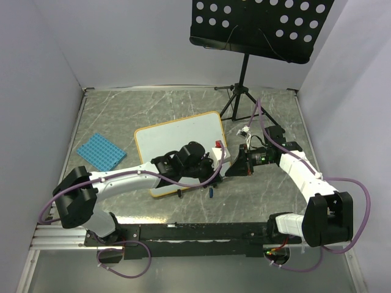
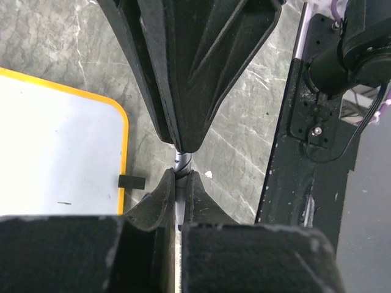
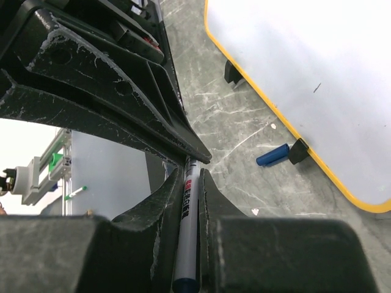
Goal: Write a sentence on the whiteboard
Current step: Pass from the left arm to the right
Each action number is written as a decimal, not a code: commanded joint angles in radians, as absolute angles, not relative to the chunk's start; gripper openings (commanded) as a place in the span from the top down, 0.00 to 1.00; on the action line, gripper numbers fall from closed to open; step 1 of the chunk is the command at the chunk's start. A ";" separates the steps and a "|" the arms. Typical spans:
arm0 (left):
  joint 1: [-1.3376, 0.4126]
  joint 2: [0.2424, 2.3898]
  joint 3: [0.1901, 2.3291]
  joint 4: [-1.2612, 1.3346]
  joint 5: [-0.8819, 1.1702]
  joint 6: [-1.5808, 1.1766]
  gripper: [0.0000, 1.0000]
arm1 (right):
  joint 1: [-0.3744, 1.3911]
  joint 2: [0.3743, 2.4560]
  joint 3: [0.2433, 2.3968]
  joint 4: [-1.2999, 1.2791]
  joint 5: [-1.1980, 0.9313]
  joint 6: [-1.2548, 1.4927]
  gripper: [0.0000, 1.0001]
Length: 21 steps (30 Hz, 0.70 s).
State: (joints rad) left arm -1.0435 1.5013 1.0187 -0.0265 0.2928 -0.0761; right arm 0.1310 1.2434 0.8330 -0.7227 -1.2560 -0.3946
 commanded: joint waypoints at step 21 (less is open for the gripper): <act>-0.971 1.100 0.787 0.235 0.172 -0.274 0.04 | 0.106 1.181 0.877 -0.765 -1.307 -0.495 1.00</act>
